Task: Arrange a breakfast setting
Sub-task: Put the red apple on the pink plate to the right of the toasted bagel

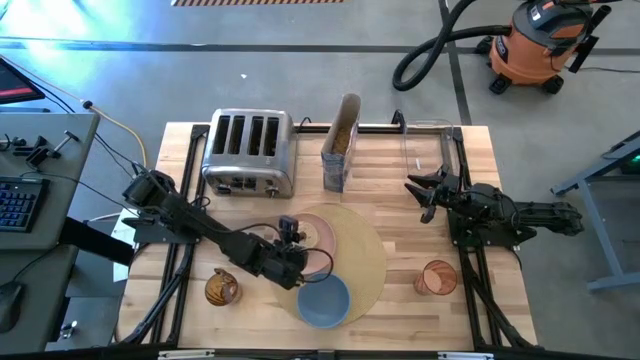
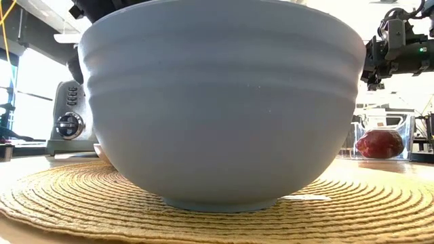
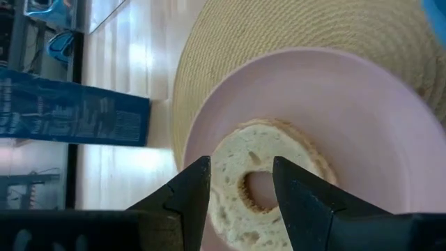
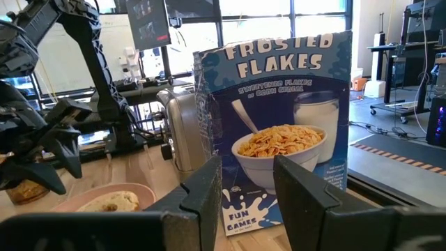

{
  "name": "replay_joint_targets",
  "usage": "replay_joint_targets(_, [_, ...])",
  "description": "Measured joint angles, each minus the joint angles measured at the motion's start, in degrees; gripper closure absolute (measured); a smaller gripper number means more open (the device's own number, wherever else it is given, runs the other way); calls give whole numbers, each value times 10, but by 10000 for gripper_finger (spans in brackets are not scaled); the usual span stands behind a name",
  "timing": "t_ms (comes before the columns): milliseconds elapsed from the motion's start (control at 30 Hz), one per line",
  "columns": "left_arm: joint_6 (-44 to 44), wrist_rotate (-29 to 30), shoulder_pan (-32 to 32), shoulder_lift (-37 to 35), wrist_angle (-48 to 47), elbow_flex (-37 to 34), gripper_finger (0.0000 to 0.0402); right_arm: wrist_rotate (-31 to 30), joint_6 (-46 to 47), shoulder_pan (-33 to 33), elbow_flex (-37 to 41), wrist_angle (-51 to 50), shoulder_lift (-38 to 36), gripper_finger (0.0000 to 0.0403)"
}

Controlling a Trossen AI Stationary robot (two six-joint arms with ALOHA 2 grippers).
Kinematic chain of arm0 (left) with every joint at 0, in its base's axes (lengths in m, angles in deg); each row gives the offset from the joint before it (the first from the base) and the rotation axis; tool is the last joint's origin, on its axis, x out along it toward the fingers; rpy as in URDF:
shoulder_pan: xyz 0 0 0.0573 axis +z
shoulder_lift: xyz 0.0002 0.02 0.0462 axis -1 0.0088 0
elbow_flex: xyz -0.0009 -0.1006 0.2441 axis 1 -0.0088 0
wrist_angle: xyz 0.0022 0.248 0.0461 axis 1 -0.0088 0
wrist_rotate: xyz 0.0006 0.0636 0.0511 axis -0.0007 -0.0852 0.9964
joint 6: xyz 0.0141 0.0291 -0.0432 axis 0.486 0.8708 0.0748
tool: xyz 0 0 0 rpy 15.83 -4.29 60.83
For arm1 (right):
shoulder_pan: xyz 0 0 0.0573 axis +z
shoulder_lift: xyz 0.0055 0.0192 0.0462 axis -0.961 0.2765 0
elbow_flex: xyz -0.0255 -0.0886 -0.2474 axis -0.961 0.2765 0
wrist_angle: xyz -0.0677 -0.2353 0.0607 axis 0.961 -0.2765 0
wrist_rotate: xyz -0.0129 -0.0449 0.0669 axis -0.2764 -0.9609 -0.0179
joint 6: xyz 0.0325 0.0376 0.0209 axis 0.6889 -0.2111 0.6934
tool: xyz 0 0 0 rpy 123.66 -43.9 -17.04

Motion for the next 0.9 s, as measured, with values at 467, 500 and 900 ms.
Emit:
replay_joint_targets(467, [-15,37,23,-24,-138,39,254,0,0,0,0,0,0,286])
replay_joint_targets(500, [-16,36,26,-34,-144,39,254,0,0,0,0,0,0,286])
replay_joint_targets(900, [-19,37,48,-209,-151,37,254,0,13,0,0,-5,0,286])
